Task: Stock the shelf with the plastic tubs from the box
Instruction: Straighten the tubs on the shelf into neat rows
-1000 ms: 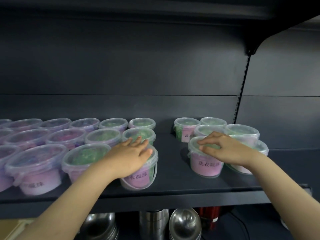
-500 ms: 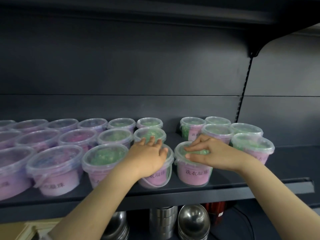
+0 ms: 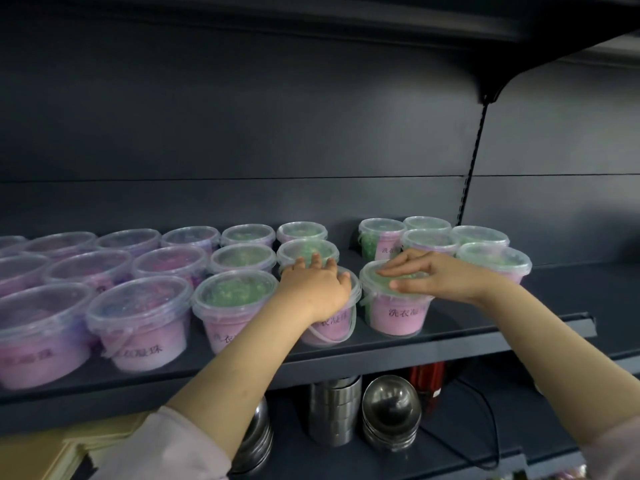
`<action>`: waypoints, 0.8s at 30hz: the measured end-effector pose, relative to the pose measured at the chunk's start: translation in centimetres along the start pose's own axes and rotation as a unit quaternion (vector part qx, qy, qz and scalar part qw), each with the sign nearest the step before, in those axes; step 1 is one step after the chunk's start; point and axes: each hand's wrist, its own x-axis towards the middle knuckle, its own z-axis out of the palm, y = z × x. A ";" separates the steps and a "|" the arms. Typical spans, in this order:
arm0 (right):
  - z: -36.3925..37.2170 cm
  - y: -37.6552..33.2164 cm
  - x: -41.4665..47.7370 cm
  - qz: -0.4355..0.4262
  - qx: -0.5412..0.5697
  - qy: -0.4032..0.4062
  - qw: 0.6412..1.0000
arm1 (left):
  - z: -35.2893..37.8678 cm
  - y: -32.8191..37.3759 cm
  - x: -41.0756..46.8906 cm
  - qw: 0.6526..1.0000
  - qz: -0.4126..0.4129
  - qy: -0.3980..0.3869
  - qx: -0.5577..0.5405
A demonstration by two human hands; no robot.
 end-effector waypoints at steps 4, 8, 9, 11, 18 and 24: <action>-0.2 0.2 0.4 -0.003 0.011 -0.004 1.000 | -0.2 0.0 -0.1 1.000 0.002 0.002 -0.004; 0.0 0.7 0.6 -0.023 0.040 0.002 0.999 | -0.2 0.2 -0.2 1.000 0.001 0.001 -0.003; -0.1 0.8 0.7 -0.024 0.038 0.000 0.999 | -0.3 0.2 -0.2 1.000 -0.003 -0.004 -0.006; -0.5 0.6 0.7 -0.016 0.032 -0.016 0.999 | -0.7 0.3 -0.2 1.000 -0.011 -0.026 -0.009; -4.3 1.5 2.7 -0.006 0.103 0.119 0.987 | -4.1 -0.4 0.9 0.995 -0.001 -0.038 -0.096; -7.6 5.8 6.4 0.120 -0.176 0.086 0.973 | -3.3 -1.1 4.1 0.999 0.002 -0.015 -0.046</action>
